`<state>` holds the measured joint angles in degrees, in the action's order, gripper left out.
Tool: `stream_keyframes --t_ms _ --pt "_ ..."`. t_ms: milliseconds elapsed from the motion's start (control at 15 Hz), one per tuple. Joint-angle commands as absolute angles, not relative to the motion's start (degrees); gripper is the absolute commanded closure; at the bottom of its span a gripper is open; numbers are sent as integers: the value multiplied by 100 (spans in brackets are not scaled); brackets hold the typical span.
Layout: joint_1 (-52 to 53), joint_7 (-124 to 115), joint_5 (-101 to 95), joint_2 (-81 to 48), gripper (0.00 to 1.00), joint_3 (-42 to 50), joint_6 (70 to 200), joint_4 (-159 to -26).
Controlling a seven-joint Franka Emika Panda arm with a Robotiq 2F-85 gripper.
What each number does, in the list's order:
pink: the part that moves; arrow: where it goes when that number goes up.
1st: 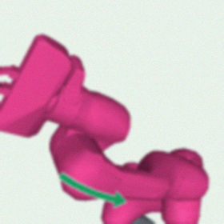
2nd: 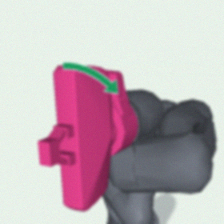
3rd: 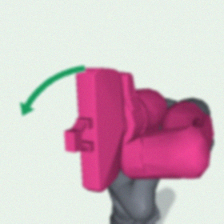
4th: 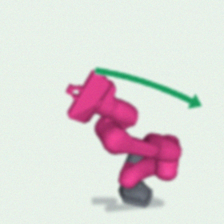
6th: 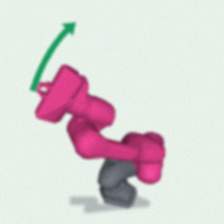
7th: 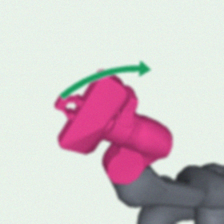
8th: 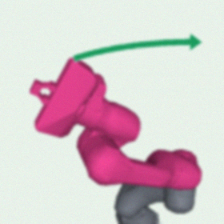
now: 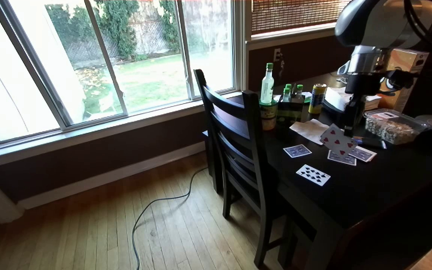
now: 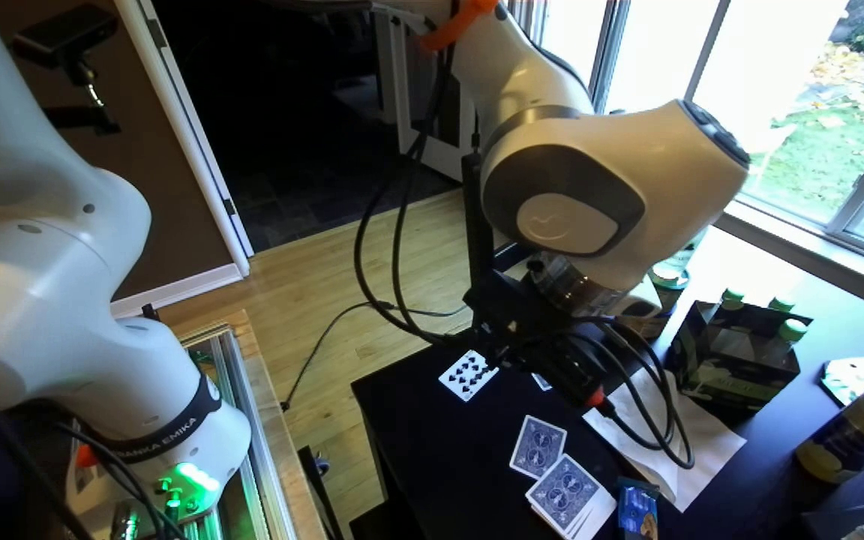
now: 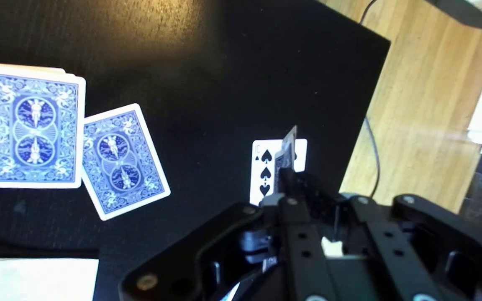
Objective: Pick a card on the deck and put it on the table
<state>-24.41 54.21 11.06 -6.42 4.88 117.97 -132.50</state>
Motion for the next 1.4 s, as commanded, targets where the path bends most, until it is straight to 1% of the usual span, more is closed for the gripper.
stream_keyframes --t_ms 0,267,733,1067,1333 --pt "-2379 6541 1483 -1412 98 937 10716 -12319" --pt "-2444 7017 1650 -2304 98 993 9654 -11478" --pt "-2506 6834 1784 -3554 98 737 8849 -10320" --pt "-2424 6433 1712 -4144 98 596 8763 -9802" --pt "-2258 5788 1584 -4330 98 621 9206 -9728"
